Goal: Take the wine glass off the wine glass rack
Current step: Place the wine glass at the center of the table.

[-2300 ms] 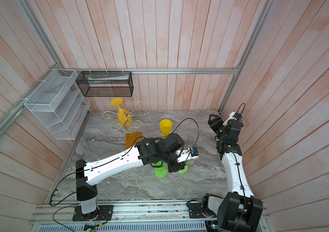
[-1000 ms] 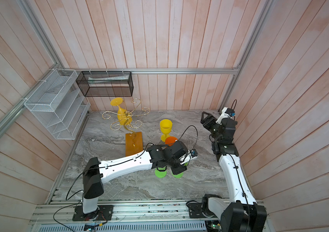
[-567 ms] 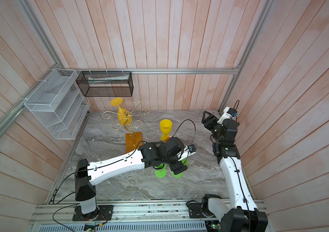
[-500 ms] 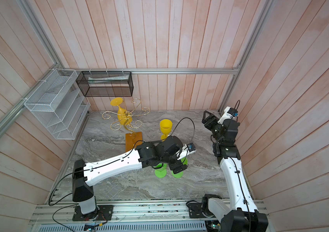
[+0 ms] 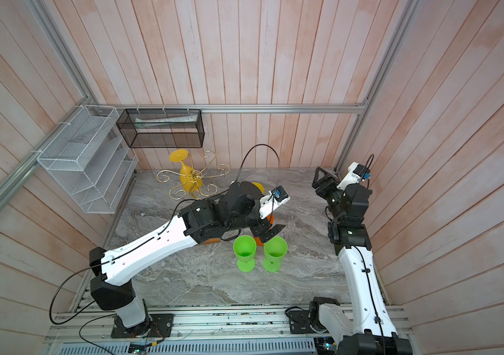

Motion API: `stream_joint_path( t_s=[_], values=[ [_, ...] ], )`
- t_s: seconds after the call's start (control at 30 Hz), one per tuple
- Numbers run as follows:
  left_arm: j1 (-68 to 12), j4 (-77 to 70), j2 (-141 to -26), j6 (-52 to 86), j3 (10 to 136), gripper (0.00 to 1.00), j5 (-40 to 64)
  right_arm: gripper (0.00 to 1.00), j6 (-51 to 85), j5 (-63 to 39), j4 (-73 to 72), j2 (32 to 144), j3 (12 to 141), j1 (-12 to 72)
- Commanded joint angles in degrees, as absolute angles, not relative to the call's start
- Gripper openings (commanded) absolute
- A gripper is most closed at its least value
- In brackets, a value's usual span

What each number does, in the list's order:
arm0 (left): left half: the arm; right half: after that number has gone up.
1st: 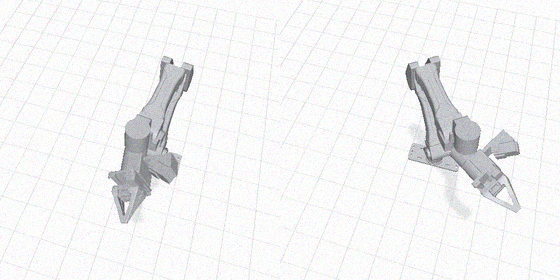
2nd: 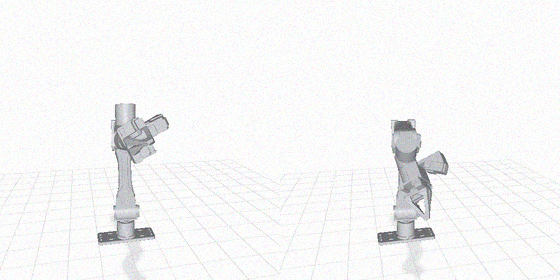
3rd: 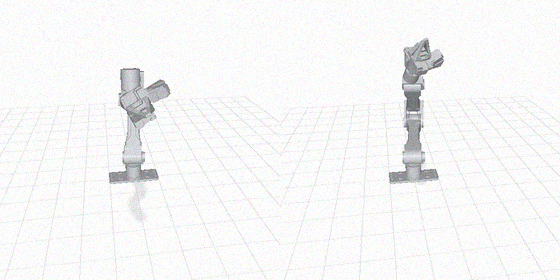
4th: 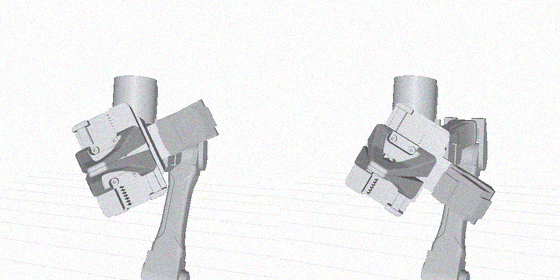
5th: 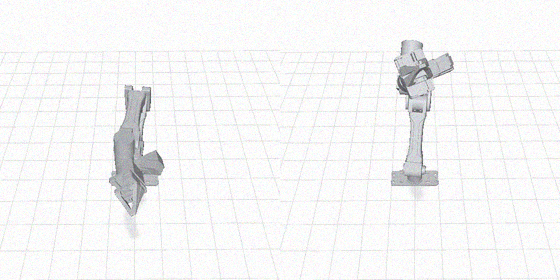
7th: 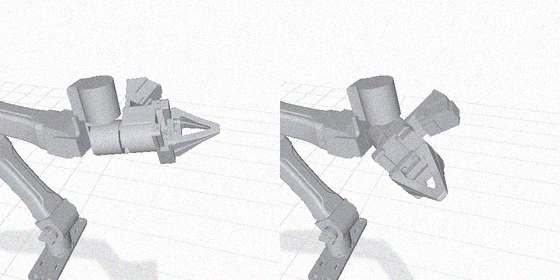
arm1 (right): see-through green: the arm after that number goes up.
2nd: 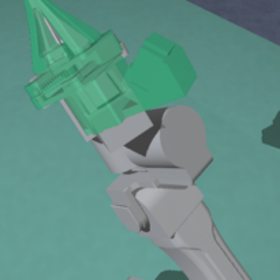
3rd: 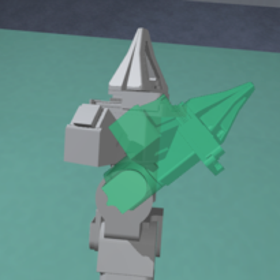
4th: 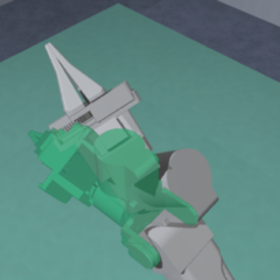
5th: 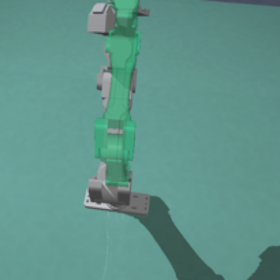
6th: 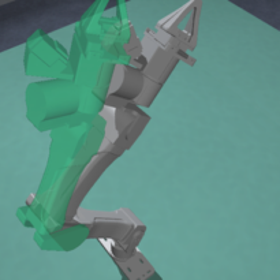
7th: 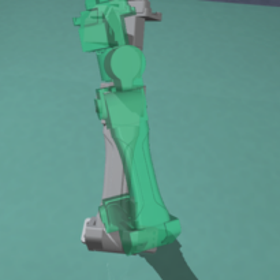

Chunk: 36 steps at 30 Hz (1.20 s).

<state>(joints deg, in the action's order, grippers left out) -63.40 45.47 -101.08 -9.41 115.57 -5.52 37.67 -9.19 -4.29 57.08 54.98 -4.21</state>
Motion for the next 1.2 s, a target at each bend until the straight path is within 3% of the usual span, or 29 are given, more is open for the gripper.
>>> stream_joint_path(
  t_s=[0.0, 0.3, 0.53, 1.17],
  values=[
    [-62.67, 48.89, -100.17, -8.53, 121.22, 1.0, -8.11, 0.75, 37.0, -8.48, -4.74, 55.93, 56.35, -3.84],
    [-59.1, 56.25, -104.27, -8.14, 137.2, 1.0, -10.2, 0.75, 35.75, -7.61, -6.93, 55.08, 55.81, -1.72],
    [-48.24, 57.23, -104.45, -2.65, 144.54, 1.0, -7.91, 0.75, 32.53, -4.4, -7.84, 54.89, 56.56, 3.52],
    [-22.28, 47.54, -89.26, 13.19, 121.33, 1.0, -4.74, 0.75, 12.32, 0.9, -10.36, 61.1, 60.31, 30.28]
  ],
)
